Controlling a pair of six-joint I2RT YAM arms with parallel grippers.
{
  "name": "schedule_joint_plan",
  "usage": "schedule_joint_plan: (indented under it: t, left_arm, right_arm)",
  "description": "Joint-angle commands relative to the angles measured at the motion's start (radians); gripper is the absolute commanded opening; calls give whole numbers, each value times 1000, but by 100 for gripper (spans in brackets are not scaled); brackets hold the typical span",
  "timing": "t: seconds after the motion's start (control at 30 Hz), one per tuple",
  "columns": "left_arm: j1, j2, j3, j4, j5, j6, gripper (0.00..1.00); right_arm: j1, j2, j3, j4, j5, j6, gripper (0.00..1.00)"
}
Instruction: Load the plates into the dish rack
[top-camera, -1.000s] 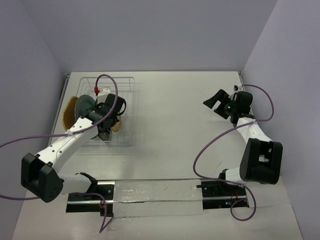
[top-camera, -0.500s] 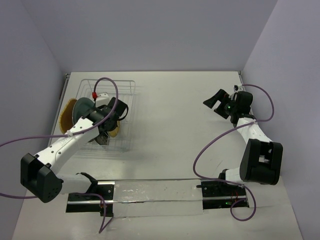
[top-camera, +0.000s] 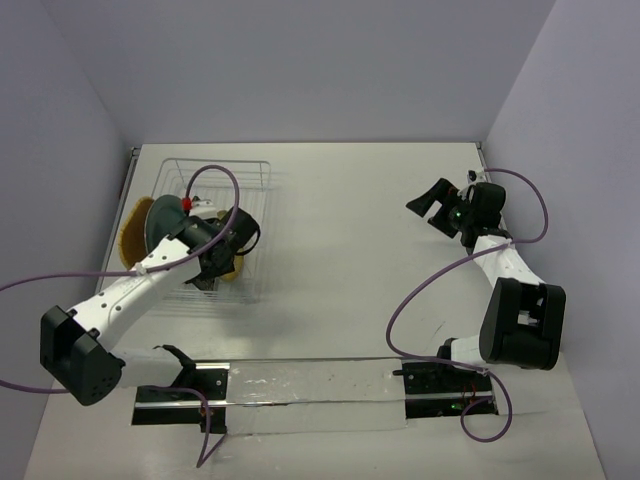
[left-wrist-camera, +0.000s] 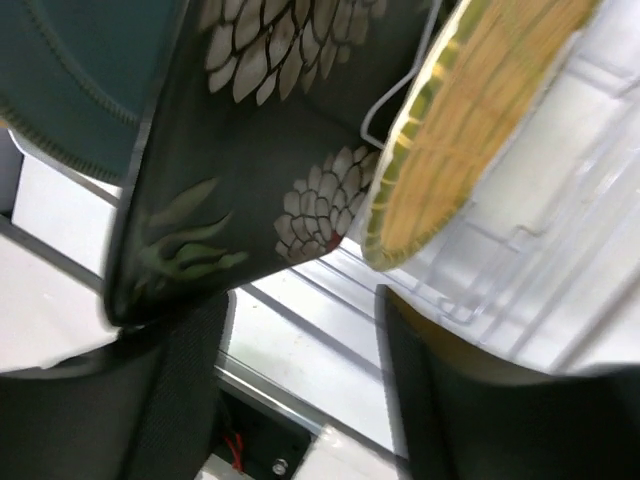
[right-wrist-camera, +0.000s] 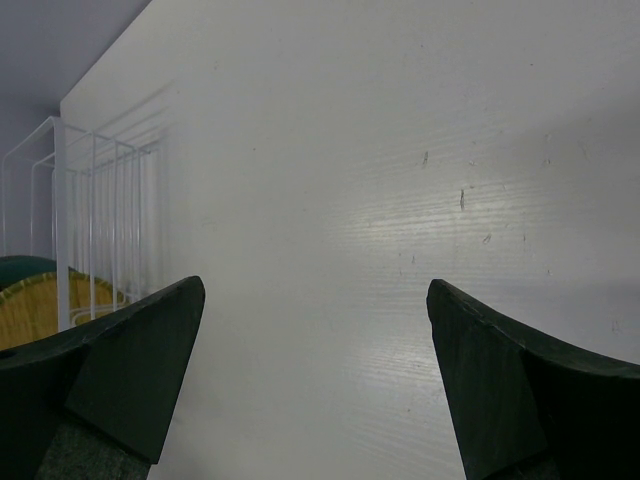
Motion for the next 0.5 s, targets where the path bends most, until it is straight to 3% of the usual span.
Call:
schedule_joint_plan:
  t: [0.0, 0.07, 0.2, 0.3, 0.37, 0.47]
  left_arm:
    - [-26, -86, 129, 4, -37, -2, 86]
    - [-29, -137, 157, 66, -31, 39, 99]
    - [-34, -231, 186, 329, -20, 197, 99]
    - [-34, -317, 80, 711, -8, 423, 99]
    - [-27, -334, -4, 942, -13, 537, 99]
    - [22, -284, -11, 1100, 39, 599, 99]
  right_arm:
    - [-3, -52, 17, 30, -3, -16, 100]
    - [-1, -78, 14, 30, 3, -22, 100]
    - [-1, -123, 4, 30, 12, -41, 100]
    - [2, -176, -2, 17, 59, -57, 100]
    - [3, -220, 0, -29, 160, -77, 100]
    - [8, -300, -3, -114, 302, -92, 100]
